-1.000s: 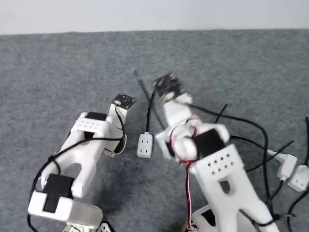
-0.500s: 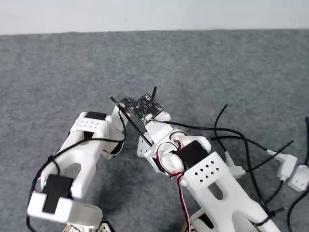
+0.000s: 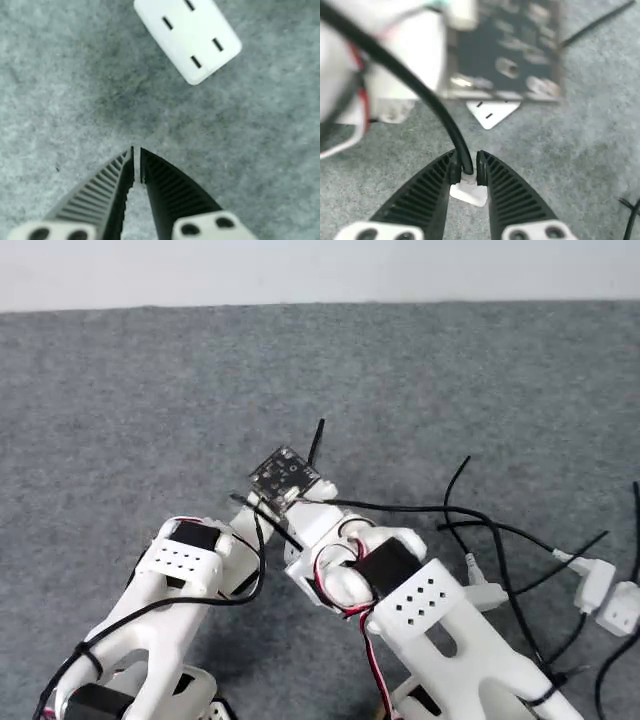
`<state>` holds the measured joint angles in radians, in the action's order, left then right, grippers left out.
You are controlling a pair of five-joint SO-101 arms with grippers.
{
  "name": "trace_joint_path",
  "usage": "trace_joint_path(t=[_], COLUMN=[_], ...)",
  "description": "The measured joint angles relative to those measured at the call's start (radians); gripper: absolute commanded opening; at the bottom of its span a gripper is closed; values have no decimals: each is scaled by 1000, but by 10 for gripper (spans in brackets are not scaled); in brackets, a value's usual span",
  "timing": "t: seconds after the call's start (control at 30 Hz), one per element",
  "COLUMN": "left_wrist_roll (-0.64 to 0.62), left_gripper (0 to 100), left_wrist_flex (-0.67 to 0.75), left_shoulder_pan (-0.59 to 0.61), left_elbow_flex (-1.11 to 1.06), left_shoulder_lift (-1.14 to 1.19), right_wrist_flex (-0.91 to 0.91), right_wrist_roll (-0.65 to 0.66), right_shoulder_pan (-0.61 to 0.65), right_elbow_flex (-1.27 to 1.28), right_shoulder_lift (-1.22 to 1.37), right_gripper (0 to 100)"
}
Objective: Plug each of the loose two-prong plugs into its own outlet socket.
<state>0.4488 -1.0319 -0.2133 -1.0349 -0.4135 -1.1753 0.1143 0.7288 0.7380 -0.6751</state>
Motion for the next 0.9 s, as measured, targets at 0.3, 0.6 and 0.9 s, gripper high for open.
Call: trace_joint_path(t=[0.3,0.6,0.9], left_wrist_roll=[-110,-370,-215], left_gripper=[15,15,14], left_wrist_flex=[112,259,213], left_shoulder_pan=[-2,54,-44], left_elbow_flex=[0,0,-60], left_shoulder_lift=[0,0,0], right_wrist_flex=[40,150,150], right_wrist_roll=[-63,-201,-206], right_shoulder_pan=[-14,-63,-61], right_elbow_flex=[0,75,75], right_shoulder_lift=[0,-17,-17], right_gripper=[9,9,9])
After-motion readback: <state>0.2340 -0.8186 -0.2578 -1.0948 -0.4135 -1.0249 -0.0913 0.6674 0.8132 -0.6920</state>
